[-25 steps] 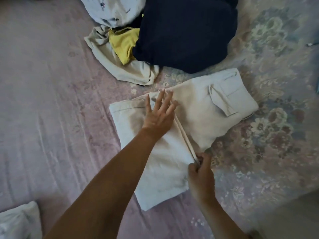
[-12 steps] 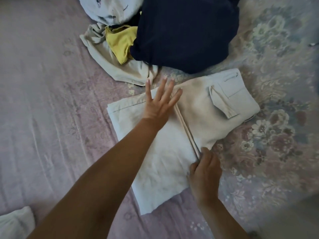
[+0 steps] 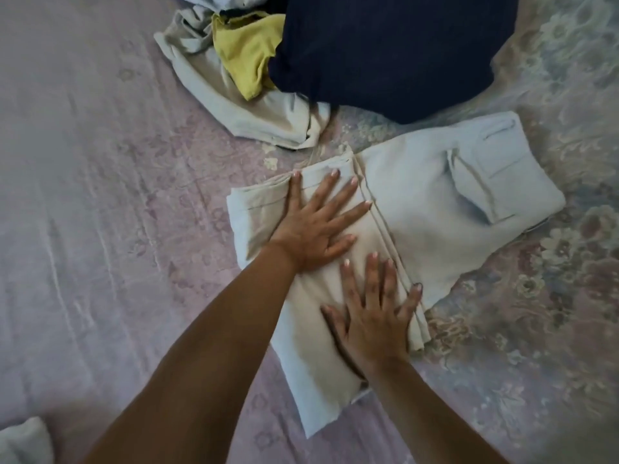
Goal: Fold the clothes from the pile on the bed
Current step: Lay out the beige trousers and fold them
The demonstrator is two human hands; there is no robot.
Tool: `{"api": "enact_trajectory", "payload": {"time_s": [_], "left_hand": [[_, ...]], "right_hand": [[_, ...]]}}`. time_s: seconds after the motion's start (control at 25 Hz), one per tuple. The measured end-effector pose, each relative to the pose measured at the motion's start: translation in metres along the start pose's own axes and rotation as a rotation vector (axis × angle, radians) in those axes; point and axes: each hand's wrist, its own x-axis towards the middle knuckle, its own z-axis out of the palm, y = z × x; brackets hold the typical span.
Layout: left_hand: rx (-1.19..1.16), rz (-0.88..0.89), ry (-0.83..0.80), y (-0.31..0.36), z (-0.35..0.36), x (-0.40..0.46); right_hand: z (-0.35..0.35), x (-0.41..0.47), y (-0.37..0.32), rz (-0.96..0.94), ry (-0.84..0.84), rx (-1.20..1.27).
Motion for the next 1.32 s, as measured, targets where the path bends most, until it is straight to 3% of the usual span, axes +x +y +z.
{"api": "enact_trajectory", "payload": {"time_s": [0.08,0.28,0.52,0.72,0.84,0.92,1.0,1.08,1.32], "left_hand": [[-0.039,-0.011,0.022,-0.004,-0.020,-0.004],[0.009,0.060,0.077,-0.037,-0.012,-0.036],[-0.057,0.098,-0.033,-0.040,-0.016,-0.032],[-0.017,0.504,-0.100,-0.077,-0.041,-0.096],[0.093,0.527,-0.284,-0.080,-0.045,-0.112],[0.088,0.516,-0.217,-0.080,-0.052,-0.102],[0.068,0.500,-0.096,-0.084,-0.072,-0.088],[0.014,0.456,-0.020,-0.084,-0.106,-0.067],[0.119,0.489,0.124,-0.008,-0.177,0.114]], "right_hand": [[-0.015,-0.012,-0.018,0.027,0.078,0.026],[-0.008,-0.046,-0.063,-0.024,-0.061,0.054],[-0.013,-0.044,-0.071,0.037,-0.081,0.040],[-0.023,-0.072,-0.109,0.031,-0.237,0.133],[-0.027,-0.069,-0.105,0.066,-0.343,0.216],[-0.056,-0.058,-0.093,0.048,-0.407,0.379],[-0.083,-0.054,-0.067,0.017,-0.324,0.561],[-0.122,-0.051,-0.031,0.076,-0.470,0.835],[-0.217,-0.032,0.108,0.271,-0.352,1.264]]}}
